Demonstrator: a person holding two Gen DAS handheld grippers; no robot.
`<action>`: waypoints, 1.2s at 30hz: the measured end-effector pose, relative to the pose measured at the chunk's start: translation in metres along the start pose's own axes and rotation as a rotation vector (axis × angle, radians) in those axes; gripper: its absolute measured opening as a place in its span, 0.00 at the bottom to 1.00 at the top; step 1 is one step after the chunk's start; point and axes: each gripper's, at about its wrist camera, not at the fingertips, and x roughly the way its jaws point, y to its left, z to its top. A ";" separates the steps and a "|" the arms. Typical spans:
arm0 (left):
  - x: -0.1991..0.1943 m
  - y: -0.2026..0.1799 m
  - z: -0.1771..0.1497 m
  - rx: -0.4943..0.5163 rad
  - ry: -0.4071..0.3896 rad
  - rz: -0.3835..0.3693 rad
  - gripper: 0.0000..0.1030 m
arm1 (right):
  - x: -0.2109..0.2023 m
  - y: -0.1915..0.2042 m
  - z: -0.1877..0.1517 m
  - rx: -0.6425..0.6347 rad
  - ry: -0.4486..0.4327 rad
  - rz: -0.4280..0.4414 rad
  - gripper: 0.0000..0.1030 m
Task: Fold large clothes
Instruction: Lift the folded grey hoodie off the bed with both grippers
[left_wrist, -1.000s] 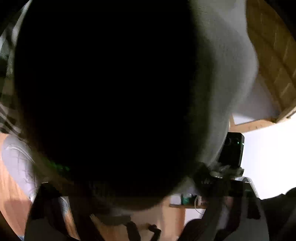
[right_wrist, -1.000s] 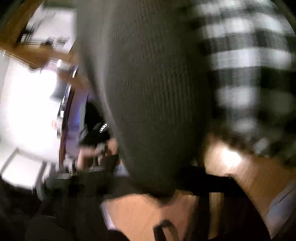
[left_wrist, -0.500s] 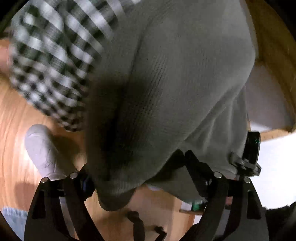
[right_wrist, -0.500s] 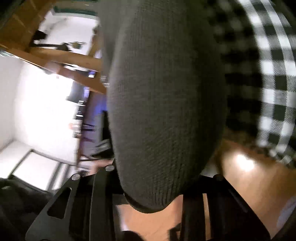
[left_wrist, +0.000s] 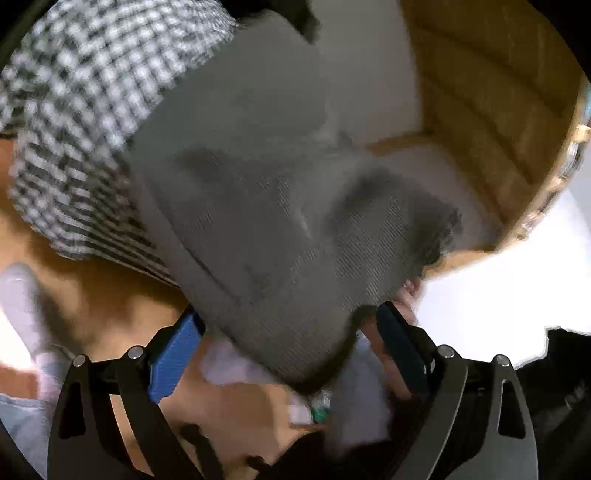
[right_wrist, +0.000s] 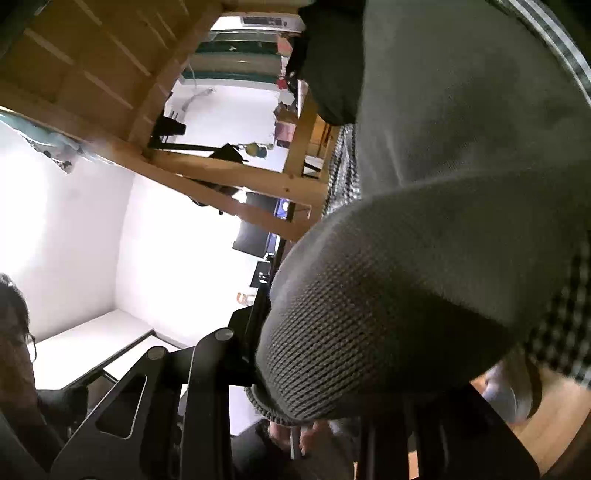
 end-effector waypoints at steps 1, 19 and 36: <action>0.003 -0.007 -0.009 0.023 0.019 -0.040 0.94 | 0.003 0.002 0.004 -0.001 0.000 -0.002 0.26; 0.051 0.067 -0.077 -0.686 -0.403 -0.706 0.94 | -0.002 0.008 0.020 0.016 0.002 0.031 0.27; 0.039 -0.049 0.011 -0.404 -0.331 -0.574 0.16 | -0.060 0.044 0.025 -0.045 -0.020 0.056 0.27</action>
